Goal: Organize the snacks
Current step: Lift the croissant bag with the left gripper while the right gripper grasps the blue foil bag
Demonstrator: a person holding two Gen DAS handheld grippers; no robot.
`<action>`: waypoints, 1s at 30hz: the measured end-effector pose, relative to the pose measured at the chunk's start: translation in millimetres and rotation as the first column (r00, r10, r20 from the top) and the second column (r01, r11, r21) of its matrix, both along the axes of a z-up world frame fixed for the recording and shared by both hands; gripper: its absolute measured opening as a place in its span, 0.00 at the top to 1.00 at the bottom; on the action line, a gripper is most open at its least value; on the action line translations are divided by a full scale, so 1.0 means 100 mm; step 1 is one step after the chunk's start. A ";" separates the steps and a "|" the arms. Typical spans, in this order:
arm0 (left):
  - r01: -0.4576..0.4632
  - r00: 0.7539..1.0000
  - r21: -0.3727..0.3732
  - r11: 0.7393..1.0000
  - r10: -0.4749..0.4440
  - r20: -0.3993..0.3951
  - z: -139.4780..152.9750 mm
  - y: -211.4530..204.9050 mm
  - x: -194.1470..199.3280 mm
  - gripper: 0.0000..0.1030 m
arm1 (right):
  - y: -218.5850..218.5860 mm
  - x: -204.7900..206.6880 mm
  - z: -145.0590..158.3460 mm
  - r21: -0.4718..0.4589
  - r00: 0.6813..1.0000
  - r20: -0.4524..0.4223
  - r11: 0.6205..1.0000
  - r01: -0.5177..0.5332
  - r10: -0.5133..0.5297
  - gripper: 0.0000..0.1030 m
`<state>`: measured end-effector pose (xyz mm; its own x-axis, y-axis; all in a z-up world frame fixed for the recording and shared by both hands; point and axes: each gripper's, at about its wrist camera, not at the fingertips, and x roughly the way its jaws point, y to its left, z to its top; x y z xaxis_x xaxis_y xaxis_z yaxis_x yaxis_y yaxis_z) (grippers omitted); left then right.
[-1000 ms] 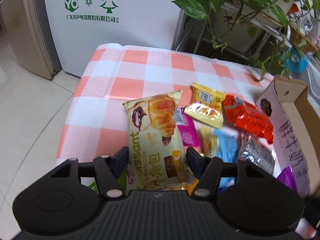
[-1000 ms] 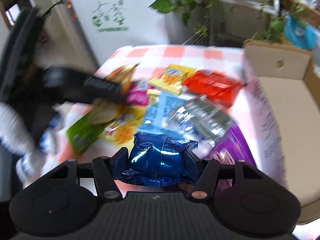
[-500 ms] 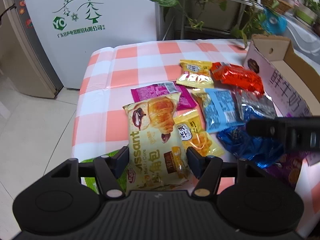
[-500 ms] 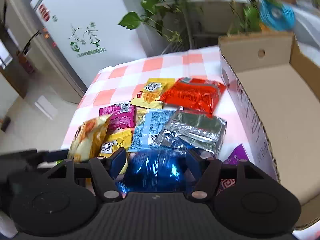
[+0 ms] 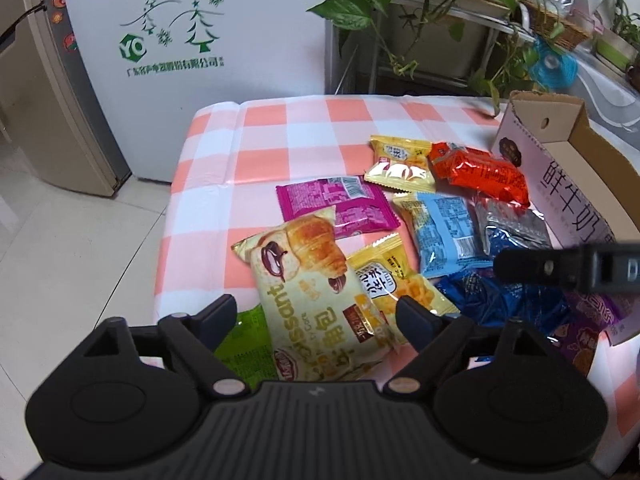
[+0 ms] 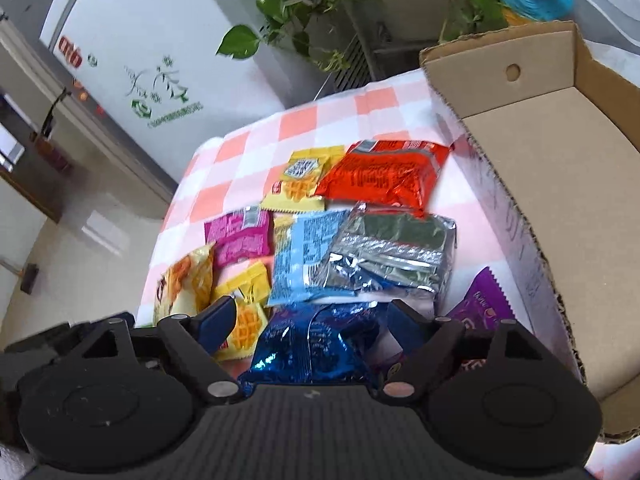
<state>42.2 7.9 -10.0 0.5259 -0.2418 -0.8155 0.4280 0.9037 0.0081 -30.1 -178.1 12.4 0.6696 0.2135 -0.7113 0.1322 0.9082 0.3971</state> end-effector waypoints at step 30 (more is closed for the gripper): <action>0.022 0.998 0.088 0.996 -0.028 0.057 -0.14 -0.17 -0.02 0.39 | 0.20 0.10 -0.05 -0.132 0.998 -0.035 0.990 -0.058 0.053 0.29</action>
<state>40.1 -9.4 -24.3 0.5675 -0.1846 -0.8024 0.4470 0.8875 0.1119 -19.7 -158.4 7.0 0.6360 0.1522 -0.7566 0.0906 0.9588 0.2691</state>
